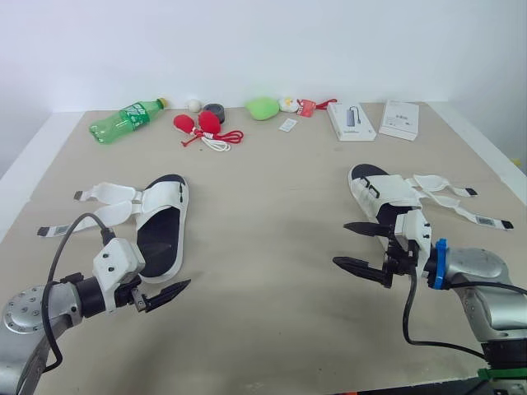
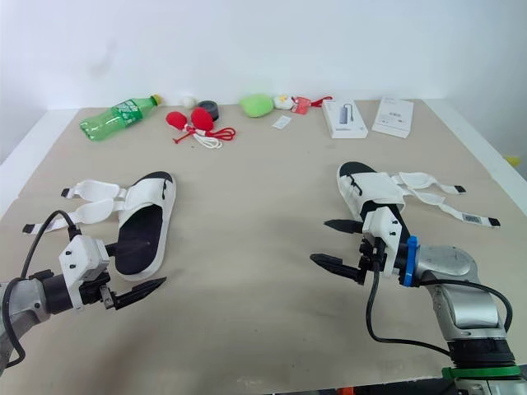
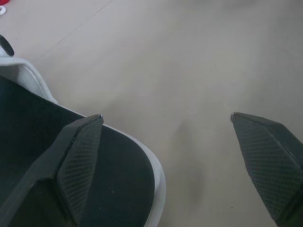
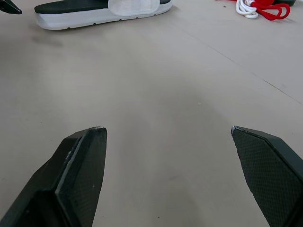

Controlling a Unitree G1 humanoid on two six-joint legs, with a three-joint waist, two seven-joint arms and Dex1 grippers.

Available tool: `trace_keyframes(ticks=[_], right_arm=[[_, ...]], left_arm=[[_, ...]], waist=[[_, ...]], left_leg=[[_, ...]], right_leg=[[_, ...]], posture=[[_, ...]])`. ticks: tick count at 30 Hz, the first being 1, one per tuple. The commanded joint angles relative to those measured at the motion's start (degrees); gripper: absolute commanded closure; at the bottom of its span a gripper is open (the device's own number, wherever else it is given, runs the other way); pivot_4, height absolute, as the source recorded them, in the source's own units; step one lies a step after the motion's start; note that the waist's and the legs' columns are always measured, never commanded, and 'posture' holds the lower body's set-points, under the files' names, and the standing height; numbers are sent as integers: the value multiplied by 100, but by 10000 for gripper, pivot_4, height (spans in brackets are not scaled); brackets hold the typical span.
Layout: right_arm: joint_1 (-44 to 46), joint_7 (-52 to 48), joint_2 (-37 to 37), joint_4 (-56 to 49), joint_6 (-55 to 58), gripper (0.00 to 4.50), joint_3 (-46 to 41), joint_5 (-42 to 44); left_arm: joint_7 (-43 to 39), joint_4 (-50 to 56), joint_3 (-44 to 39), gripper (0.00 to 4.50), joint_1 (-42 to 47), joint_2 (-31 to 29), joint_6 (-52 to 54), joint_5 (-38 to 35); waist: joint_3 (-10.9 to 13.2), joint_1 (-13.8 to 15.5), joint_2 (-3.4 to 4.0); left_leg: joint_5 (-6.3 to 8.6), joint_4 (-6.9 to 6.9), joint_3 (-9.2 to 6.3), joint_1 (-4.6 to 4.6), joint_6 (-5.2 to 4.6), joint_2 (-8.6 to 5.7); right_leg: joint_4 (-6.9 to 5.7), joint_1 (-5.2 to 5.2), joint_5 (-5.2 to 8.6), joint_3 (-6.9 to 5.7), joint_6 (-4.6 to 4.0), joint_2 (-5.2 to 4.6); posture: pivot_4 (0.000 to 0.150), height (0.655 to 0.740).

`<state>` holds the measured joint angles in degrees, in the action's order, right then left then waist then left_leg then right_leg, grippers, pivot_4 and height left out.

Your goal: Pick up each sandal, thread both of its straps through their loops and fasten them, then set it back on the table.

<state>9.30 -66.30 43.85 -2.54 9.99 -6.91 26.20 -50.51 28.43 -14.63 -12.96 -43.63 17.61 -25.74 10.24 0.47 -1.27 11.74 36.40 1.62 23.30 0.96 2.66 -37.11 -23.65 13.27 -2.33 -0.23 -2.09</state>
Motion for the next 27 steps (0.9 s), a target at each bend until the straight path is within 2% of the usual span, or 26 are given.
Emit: trace_keyframes(ticks=[1, 20, 27], right_arm=[[-45, -103, 73, -64, -162, 0, -167, 40], [-124, 304, -9, -344, 15, 0, -183, 94], [49, 959, -159, -402, 587, 0, -249, 156]], left_arm=[[-44, 62, -101, 561, 100, -44, -90, -35], [154, 207, 283, 561, 410, 2, 47, 105], [389, 625, 881, 561, 1232, 96, 931, -266]], waist=[[0, 0, 0], [0, 1, -1], [0, 2, -2]], left_leg=[[0, 0, 0, 0, 0, 0], [3, 0, 13, -2, -3, 4], [3, 4, 11, -1, -3, 4]], right_leg=[[0, 0, 0, 0, 0, 0], [0, -6, -9, 13, 11, 11], [-1, -5, -21, 16, 28, 14]], posture=[[1500, 7400], [1500, 7400], [1500, 7400]])
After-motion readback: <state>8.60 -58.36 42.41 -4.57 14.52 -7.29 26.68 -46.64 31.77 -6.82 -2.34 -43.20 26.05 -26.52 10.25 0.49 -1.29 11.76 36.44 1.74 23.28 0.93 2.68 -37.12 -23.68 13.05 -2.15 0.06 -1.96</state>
